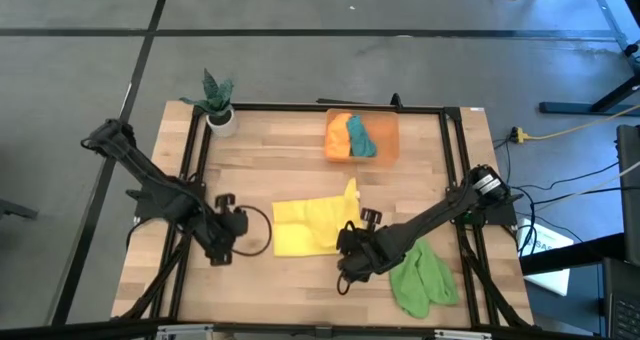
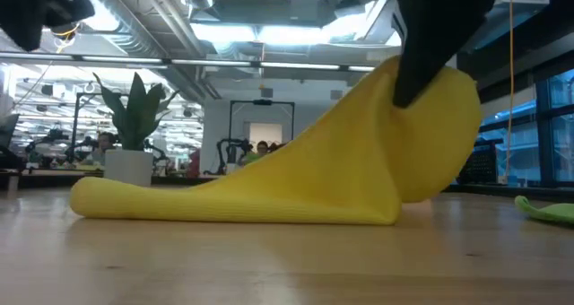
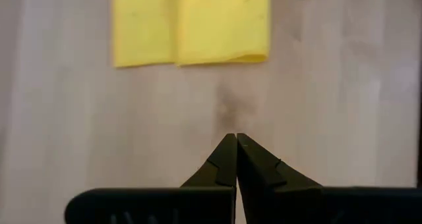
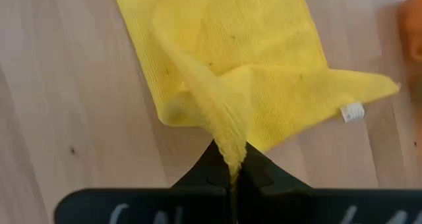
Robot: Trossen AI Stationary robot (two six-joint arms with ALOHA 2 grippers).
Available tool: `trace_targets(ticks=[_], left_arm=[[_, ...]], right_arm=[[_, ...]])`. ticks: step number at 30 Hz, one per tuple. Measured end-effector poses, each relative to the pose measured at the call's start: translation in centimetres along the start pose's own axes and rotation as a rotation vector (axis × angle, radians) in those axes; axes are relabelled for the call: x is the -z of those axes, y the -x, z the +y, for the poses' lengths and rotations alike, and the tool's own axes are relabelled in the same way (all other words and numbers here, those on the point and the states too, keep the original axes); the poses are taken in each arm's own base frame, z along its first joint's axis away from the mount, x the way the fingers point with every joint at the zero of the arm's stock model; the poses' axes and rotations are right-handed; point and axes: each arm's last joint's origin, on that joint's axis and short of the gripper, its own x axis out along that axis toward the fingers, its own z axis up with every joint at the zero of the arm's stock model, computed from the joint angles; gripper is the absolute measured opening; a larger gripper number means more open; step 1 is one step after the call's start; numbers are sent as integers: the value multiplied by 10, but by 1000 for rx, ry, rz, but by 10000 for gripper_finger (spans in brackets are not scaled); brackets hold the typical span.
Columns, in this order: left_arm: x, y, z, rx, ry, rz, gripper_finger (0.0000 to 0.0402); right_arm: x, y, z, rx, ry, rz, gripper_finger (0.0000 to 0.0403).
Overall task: Roll microfiber towels into tight, uniform cylinder then place into a basket
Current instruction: Roll the yellow microfiber towel
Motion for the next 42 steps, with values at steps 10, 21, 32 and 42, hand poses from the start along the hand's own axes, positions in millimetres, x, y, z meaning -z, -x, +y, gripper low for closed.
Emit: trace_targets(ticks=[10,21,32,42], left_arm=[[-8,-55,-34,-54,-37,33,0],[-27,-92,-19,-113,-92,104,9],[-49,-107,16,-144,-4,63,64],[-35,-132,43,-155,33,80,56]], right_arm=[[2,-2,-1,8,1,10,3],[1,-2,-1,20,-3,-2,9],[1,-2,0,14,-14,-11,11],[-1,-2,1,5,-23,-22,11]])
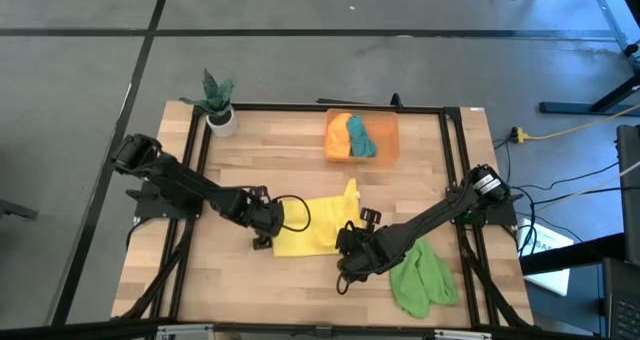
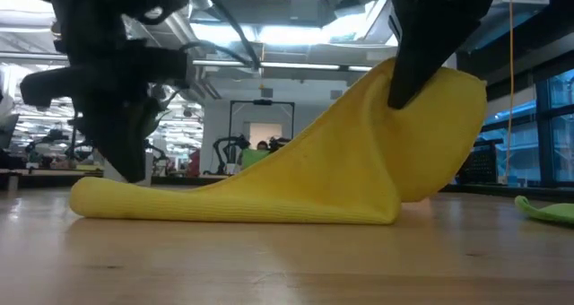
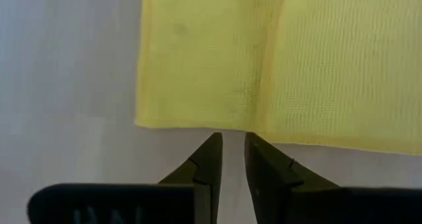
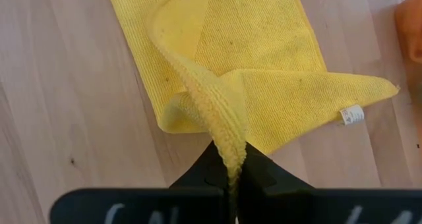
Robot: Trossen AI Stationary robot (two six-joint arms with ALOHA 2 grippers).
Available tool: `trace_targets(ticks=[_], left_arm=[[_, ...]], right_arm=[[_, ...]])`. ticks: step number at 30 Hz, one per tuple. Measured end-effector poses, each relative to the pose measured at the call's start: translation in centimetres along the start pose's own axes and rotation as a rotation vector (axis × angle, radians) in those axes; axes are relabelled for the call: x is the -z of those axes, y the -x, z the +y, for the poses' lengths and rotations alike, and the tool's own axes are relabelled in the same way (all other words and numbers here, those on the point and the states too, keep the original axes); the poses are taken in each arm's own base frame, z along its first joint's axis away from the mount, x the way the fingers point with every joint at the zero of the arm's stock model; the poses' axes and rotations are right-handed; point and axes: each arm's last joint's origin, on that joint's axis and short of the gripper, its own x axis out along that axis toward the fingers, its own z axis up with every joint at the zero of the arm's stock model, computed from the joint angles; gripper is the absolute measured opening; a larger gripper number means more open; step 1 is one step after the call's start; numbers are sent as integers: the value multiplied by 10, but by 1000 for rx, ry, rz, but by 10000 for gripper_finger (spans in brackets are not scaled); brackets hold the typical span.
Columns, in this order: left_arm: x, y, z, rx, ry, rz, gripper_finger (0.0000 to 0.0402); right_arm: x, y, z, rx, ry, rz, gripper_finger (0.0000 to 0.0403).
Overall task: Roll microfiber towels into tight, uniform cylinder then place into a basket
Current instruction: Roll the yellow microfiber towel
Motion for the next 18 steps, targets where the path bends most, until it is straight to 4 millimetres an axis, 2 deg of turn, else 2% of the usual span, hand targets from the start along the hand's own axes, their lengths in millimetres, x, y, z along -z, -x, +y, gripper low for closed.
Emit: trace_targets(ticks=[5,18], left_arm=[[6,-12,1,89,-1,-19,55],[7,-12,0,120,-20,-12,55]], right_arm=[[0,0,0,0,-6,0,12],[0,0,0,0,-23,-1,12]])
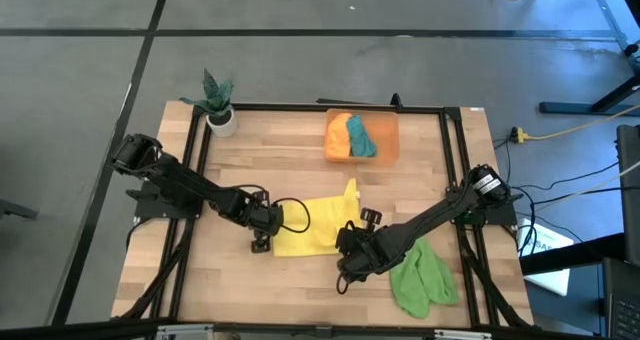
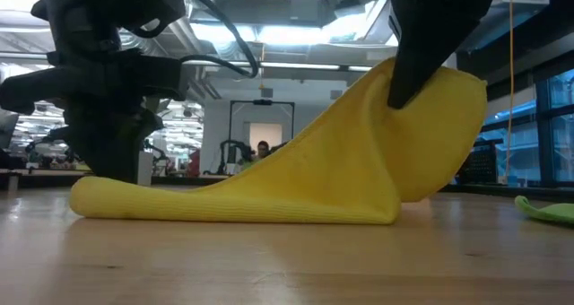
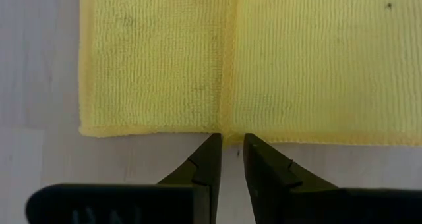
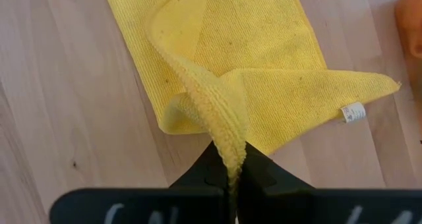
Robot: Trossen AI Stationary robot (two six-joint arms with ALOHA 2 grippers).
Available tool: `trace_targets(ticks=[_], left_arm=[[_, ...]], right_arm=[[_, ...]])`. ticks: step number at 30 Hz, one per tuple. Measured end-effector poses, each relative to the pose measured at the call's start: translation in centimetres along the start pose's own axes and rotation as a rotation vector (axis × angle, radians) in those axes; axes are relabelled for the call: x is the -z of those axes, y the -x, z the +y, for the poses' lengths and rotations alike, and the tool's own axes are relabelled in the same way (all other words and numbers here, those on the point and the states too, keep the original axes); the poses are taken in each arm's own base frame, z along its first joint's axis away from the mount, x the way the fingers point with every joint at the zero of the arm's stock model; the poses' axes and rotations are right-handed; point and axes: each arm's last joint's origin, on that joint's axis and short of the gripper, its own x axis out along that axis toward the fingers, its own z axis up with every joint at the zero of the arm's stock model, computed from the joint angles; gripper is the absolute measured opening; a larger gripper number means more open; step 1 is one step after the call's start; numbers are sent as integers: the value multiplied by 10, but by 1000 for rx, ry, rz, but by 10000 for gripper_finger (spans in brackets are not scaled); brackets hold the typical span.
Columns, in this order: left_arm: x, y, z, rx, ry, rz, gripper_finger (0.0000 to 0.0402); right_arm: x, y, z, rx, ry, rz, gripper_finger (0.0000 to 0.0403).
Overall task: Roll microfiber towels into tight, uniform cylinder then place into a basket
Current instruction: Roll the yellow microfiber towel
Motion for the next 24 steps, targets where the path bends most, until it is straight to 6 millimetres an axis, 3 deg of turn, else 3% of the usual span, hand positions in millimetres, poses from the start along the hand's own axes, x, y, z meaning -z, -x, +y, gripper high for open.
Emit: trace_targets(ticks=[8,15,24], left_arm=[[0,0,-1,24,-1,12,53],[1,0,-1,52,-2,26,5],[0,4,-1,56,-7,9,0]], right_arm=[[0,0,0,0,0,0,12],[0,0,0,-4,-3,-4,12],[-2,-1,-1,-1,-7,-3,12]])
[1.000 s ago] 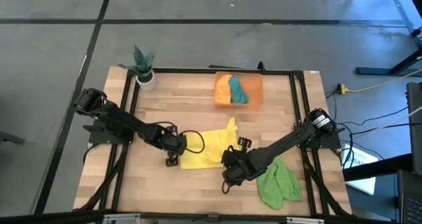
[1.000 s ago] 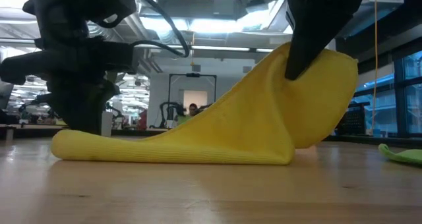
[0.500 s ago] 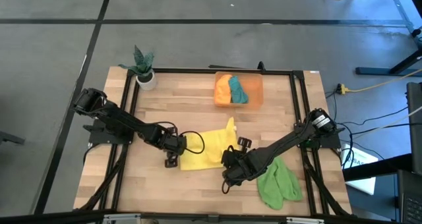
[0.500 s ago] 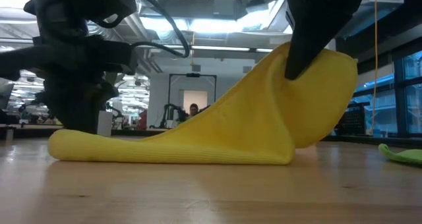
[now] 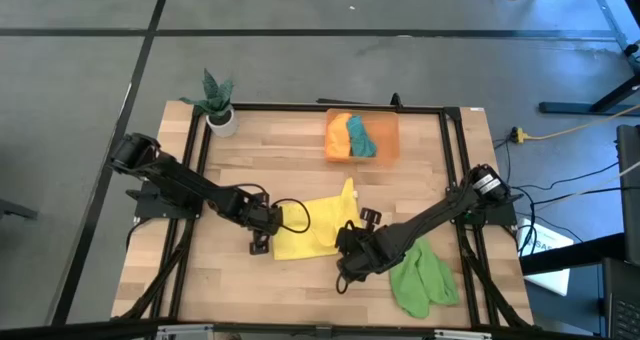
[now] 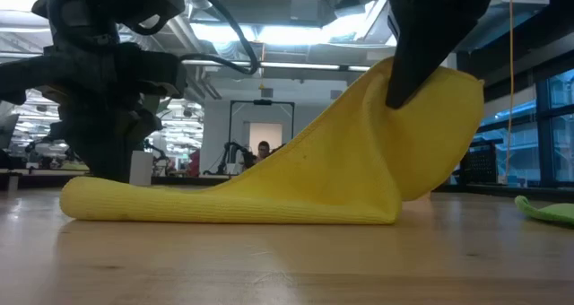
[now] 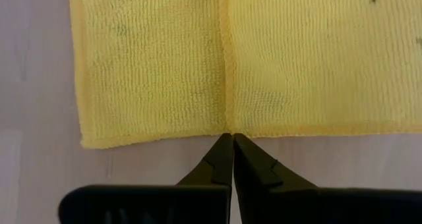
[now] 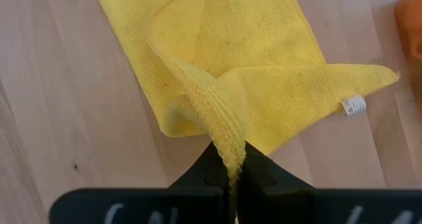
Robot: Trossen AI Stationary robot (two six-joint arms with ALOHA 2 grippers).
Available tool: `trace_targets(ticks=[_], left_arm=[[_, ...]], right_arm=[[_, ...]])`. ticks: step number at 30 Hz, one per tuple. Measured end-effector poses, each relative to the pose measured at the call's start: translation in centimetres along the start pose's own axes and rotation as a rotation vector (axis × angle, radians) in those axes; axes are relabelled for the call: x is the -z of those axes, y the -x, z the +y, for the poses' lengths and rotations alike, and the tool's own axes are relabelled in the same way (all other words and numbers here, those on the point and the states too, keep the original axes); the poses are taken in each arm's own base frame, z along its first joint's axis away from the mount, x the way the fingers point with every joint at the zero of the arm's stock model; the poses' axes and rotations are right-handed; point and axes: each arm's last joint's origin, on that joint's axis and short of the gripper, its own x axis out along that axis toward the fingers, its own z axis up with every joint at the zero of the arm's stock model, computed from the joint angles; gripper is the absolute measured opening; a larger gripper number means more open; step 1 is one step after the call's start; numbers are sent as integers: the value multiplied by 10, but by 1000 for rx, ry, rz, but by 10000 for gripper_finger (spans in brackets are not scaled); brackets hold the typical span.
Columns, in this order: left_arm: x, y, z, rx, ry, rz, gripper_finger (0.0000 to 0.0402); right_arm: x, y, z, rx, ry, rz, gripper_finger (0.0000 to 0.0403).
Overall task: Roll microfiber towels into tight, uniform cylinder then place into a basket
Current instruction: Roll the yellow microfiber towel
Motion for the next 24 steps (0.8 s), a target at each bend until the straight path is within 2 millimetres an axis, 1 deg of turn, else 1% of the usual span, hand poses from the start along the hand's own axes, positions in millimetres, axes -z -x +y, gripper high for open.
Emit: trace_targets(ticks=[6,11,15,20,24], left_arm=[[-2,11,2,-16,2,-48,0],[-1,25,7,-71,11,-94,0],[-2,31,10,-77,23,-109,0],[0,31,14,-93,19,-87,0],[-1,31,16,-97,22,-85,0]], right_arm=[[-6,-5,-10,-10,-15,48,12],[-16,-13,-23,-29,25,91,12],[-27,-22,-40,-25,50,109,12],[-43,-34,-66,-2,60,127,12],[-51,-42,-83,5,98,140,12]])
